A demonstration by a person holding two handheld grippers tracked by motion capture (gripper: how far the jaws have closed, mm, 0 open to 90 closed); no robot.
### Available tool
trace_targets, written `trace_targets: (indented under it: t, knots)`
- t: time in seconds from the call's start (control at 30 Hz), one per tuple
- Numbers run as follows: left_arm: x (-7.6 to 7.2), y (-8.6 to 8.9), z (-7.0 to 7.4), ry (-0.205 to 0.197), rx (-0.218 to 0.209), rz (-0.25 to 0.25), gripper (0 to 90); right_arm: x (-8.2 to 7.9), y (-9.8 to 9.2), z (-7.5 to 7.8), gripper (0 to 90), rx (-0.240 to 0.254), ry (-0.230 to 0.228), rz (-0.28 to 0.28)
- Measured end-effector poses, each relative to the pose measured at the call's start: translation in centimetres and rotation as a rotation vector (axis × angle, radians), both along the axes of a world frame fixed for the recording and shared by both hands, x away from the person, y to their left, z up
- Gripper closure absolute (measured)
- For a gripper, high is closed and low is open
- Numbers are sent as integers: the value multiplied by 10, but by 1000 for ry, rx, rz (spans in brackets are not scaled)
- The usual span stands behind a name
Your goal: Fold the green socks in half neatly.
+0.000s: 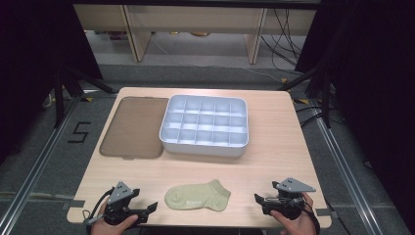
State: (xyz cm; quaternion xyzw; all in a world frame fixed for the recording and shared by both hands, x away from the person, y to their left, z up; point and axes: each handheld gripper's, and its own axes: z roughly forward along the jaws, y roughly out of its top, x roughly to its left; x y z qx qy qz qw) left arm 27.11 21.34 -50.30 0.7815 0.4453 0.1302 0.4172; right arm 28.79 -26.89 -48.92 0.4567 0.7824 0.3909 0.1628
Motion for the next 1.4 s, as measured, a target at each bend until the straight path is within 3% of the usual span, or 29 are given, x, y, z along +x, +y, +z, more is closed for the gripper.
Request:
trace_targets:
  t: [0.07,0.1,0.13,0.17,0.2,0.23,0.27,0.3,0.33,0.8,0.87,0.93,0.97,1.07,1.1,1.2,1.23,1.4]
  knots:
    - [0,-3,-1,-1,-34,29,165,1,0,0,214,10,-12,10]
    - [0,0,0,8,-1,5,168,1,0,0,215,11,-13,12]
    - [0,0,0,8,-1,5,169,1,0,0,215,11,-13,12]
    - [0,-4,-2,11,-48,36,169,1,0,0,224,51,-12,28]
    - [0,-4,-2,11,-48,36,171,1,0,0,224,51,-12,28]
    - [-1,-5,-1,13,-49,38,174,3,-1,-1,248,93,-53,47]
    - [-1,-5,-1,13,-49,38,178,3,-1,-1,248,93,-53,47]
    - [0,-4,0,20,-28,19,178,3,-2,1,249,57,-52,57]
    - [0,-6,0,7,-50,36,179,3,-2,1,253,49,-52,56]
    - [4,-11,0,19,-83,52,220,2,6,1,318,55,-67,111]
    - [6,-14,1,17,-58,23,246,-1,8,2,319,68,-48,88]
    - [8,-22,0,16,-74,32,271,0,7,2,319,49,-56,94]
    - [10,-28,-1,18,-49,4,287,0,8,2,322,50,-55,101]
    - [12,-35,-1,17,-42,-10,324,1,7,2,323,34,-78,113]
    - [13,-39,0,4,-14,-34,345,1,7,3,324,31,-73,127]
    - [16,-43,0,3,-5,-35,393,1,8,3,325,32,-79,126]
    - [19,-45,0,7,17,-42,411,1,9,2,325,55,-74,121]
    - [24,-51,-2,6,27,-43,492,0,9,2,325,35,-75,122]
